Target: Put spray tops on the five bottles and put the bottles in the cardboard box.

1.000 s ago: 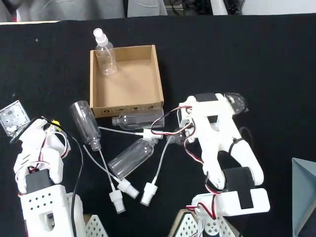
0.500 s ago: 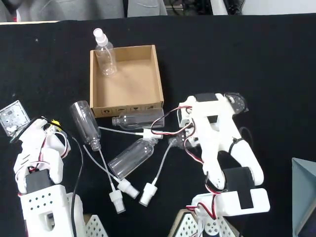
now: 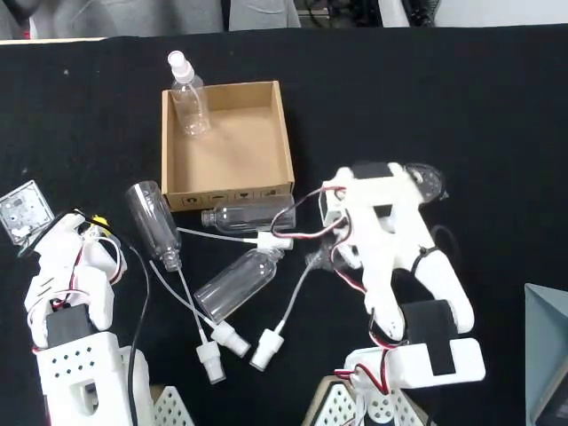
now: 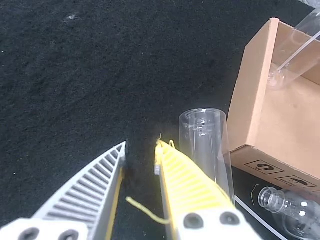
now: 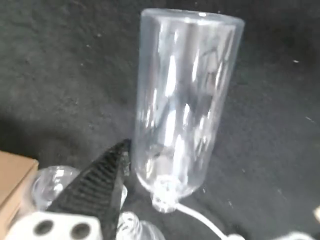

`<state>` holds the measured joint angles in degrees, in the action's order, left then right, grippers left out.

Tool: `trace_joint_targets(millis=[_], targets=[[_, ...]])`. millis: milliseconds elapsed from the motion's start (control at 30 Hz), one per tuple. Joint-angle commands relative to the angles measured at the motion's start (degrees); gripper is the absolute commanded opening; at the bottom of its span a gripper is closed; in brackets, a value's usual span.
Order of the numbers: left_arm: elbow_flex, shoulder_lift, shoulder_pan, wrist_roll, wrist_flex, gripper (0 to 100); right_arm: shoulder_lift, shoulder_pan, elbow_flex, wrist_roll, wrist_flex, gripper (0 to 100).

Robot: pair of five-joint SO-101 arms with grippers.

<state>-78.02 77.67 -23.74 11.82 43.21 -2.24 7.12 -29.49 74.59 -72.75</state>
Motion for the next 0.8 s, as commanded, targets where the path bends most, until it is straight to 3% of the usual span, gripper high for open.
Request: trace_joint_targets(millis=[0,467,667,767], targets=[[1.1,1.05,-0.48,-0.62,-1.23,9,-3.82,-1.58,8.75,0.62,-8.09,56.7],[1.01,1.05,-0.48,-0.62,-1.23,9,-3.82,-1.67,26.33,0.62,-24.88,56.9],[1.01,1.05,-0.57,-0.7,-1.23,9,-3.3,-1.76,27.91,0.18,-26.11,57.0],[1.01,1.05,-0.57,-0.7,-1.23,9,-3.82,-1.58,27.82,-4.66,-26.55,57.0]])
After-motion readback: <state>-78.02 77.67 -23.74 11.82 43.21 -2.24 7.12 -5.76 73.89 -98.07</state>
